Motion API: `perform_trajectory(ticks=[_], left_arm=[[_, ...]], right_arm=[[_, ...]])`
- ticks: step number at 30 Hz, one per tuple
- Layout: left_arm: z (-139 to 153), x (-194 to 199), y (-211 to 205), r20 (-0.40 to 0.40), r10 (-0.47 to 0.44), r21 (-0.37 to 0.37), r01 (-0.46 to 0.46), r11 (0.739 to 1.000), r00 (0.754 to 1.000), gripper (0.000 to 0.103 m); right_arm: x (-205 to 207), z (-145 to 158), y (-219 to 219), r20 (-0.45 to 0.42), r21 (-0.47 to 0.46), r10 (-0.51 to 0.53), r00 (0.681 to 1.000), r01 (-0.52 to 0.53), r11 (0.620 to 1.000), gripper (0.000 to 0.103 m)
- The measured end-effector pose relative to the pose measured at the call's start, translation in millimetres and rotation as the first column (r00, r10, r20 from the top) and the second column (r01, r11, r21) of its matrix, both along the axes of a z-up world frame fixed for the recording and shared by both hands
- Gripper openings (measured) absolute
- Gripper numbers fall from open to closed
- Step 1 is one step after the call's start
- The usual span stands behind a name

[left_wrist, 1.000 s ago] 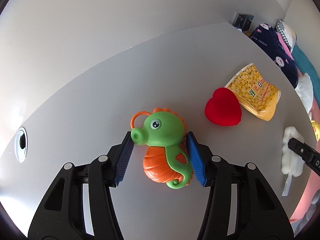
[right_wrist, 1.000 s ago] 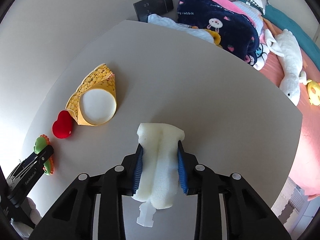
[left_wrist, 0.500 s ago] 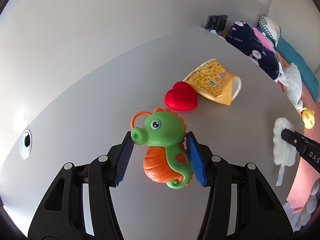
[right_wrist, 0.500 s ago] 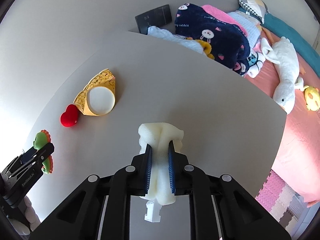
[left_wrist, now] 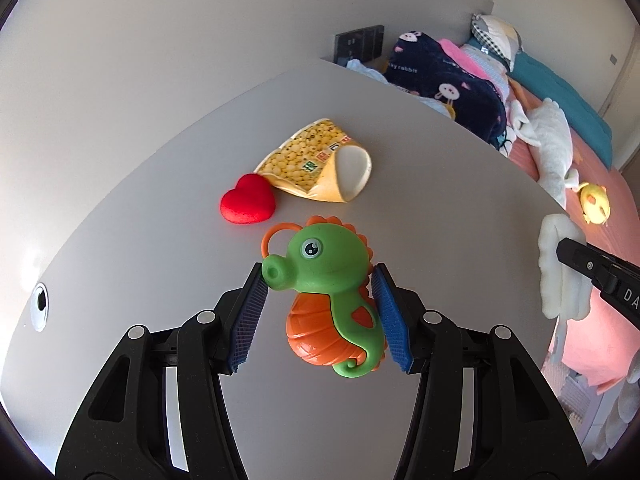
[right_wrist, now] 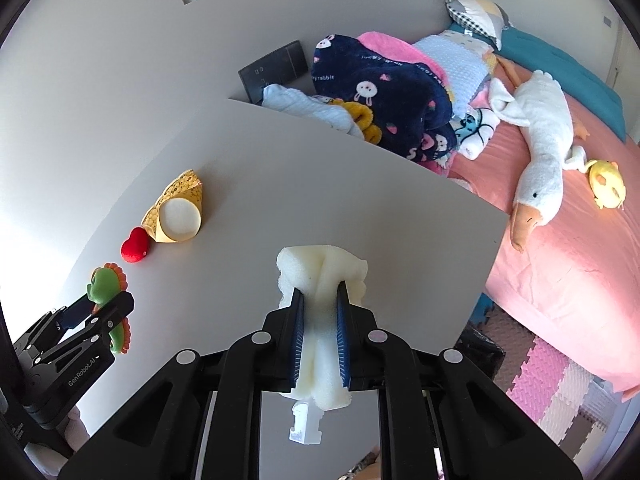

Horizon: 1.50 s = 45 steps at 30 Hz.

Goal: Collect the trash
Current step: 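Carry the seahorse toy and foam sponge off the desk toward the bin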

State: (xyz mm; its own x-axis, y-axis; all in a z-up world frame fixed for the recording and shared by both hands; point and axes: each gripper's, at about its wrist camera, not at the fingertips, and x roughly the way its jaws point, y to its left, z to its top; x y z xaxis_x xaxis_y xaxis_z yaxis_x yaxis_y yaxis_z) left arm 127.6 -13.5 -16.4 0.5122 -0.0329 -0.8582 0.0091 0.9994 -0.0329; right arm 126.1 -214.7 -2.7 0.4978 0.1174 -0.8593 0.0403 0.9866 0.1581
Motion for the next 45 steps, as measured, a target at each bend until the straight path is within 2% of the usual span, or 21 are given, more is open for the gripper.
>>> perform_trajectory(ticks=[11,27,45], left_arm=[[12.1,-5.3,-58.8,0.012,-0.096,0.003,0.096,0.995,0.995,0.053],[16.8,-17.6,-130.6,0.020,-0.220,-0.004,0.220,0.975,0.975,0.053],[22.9,-37.9,-215.8,0.028,-0.375,-0.008,0.375,0.927,0.927,0.053]], right_arm=[[-21.0,6.9,-49.8,0.010,0.023,-0.064,0.998,0.063,0.998,0.016],[-52.2,14.6,-115.2,0.024,0.022,-0.165,0.986,0.164,0.986,0.016],[-90.1,17.1,-188.3,0.027,0.020,-0.292,0.956,0.292,0.956,0.016]])
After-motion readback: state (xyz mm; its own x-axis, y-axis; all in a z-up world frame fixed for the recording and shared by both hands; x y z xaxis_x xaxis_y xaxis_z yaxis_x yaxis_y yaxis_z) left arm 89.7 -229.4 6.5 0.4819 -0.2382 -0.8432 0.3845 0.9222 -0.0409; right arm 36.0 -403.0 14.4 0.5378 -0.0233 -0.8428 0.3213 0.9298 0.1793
